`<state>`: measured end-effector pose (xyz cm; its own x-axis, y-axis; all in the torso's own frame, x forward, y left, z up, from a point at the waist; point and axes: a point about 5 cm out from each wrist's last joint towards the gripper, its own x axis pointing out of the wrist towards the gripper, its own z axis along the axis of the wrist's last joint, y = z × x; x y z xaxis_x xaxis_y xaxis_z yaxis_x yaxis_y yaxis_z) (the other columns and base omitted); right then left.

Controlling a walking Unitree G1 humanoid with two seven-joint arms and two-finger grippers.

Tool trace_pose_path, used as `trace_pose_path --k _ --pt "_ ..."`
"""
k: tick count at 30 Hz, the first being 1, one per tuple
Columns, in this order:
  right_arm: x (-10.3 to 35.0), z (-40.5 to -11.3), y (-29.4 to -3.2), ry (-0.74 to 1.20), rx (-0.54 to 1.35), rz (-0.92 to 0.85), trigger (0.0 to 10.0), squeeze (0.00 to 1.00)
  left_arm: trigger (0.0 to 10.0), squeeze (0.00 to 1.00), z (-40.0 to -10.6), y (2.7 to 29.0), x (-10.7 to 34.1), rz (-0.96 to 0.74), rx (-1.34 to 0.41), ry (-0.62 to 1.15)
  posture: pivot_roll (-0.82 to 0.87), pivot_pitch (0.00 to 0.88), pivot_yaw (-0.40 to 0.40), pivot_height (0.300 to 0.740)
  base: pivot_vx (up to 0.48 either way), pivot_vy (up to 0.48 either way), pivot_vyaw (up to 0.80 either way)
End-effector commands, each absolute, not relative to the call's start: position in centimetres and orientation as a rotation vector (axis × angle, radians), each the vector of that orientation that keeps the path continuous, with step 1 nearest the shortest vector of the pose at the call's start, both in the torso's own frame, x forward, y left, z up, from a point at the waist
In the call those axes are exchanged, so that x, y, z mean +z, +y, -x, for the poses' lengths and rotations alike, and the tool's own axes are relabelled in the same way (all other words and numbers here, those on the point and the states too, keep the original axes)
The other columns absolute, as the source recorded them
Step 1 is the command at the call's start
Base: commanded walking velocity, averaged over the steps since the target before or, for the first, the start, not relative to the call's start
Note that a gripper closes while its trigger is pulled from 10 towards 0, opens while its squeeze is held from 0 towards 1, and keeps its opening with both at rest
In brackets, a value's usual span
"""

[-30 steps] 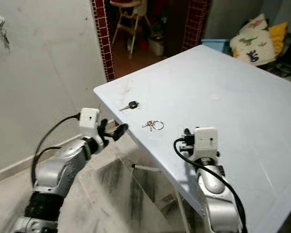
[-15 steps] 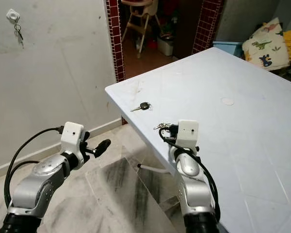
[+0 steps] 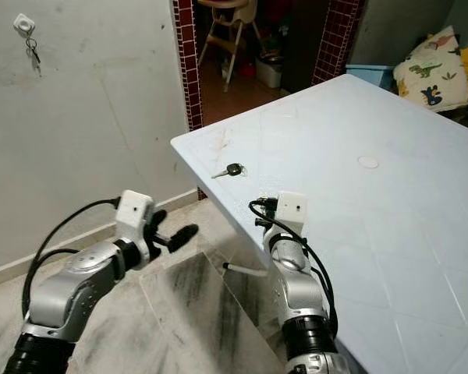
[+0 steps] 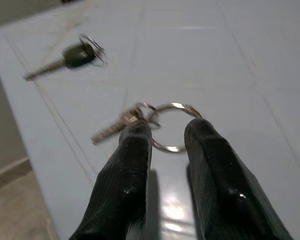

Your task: Hang keys on a hook

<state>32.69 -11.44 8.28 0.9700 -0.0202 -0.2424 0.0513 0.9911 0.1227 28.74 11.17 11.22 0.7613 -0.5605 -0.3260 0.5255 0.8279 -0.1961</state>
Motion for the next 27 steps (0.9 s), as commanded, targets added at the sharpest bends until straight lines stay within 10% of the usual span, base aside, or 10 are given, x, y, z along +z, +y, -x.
trace_pose_path --k 1,10,11,12,14,20,21,22,23,27 --pt "9.1 -33.1 -10.4 0.187 0.019 -0.140 10.0 0.00 10.0 0.00 -29.0 11.0 12.0 0.084 -0.604 0.364 0.12 0.000 0.033 0.740 0.000 0.000 0.00" --pt "8.8 -33.2 -9.1 0.125 0.109 -0.025 10.0 0.00 10.0 0.00 -29.0 10.7 12.3 0.097 -0.609 0.351 0.13 0.000 0.021 0.740 0.000 0.000 0.00" --pt "8.6 -33.3 -9.3 0.134 0.102 0.004 10.0 0.74 10.0 0.00 -28.9 10.6 12.3 0.099 -0.613 0.350 0.14 0.000 0.018 0.740 0.000 0.000 0.00" --pt "8.6 -33.4 -9.4 0.133 0.097 0.011 10.0 0.98 10.0 0.00 -28.9 10.5 12.3 0.100 -0.617 0.348 0.14 0.000 0.018 0.740 0.000 0.000 0.00" --pt "8.6 -33.5 -9.6 0.126 0.091 0.023 10.0 1.00 10.0 0.00 -28.8 10.5 12.3 0.100 -0.620 0.348 0.14 0.000 0.018 0.740 0.000 0.000 0.00" --pt "8.1 -33.6 -9.3 0.130 0.110 0.074 10.0 1.00 10.0 0.00 -28.9 10.5 12.3 0.100 -0.616 0.347 0.14 0.000 0.016 0.740 0.000 0.000 0.00" --pt "7.9 -33.7 -9.2 0.135 0.110 0.092 10.0 0.32 10.0 0.00 -28.9 10.5 12.3 0.102 -0.616 0.346 0.14 0.000 0.016 0.740 0.000 0.000 0.00" --pt "7.9 -33.7 -9.2 0.135 0.109 0.096 10.0 0.32 10.0 0.00 -28.9 10.5 12.3 0.102 -0.615 0.346 0.14 0.000 0.016 0.740 0.000 0.000 0.00" --pt "7.8 -33.7 -9.2 0.137 0.109 0.095 10.0 0.00 10.0 0.00 -28.9 10.5 12.3 0.102 -0.615 0.346 0.14 0.000 0.016 0.740 0.000 0.000 0.00" --pt "7.0 -34.0 -9.0 0.201 0.104 0.136 10.0 0.00 10.0 0.00 -28.8 10.4 12.4 0.102 -0.617 0.344 0.15 0.000 0.013 0.740 0.000 0.000 0.00"
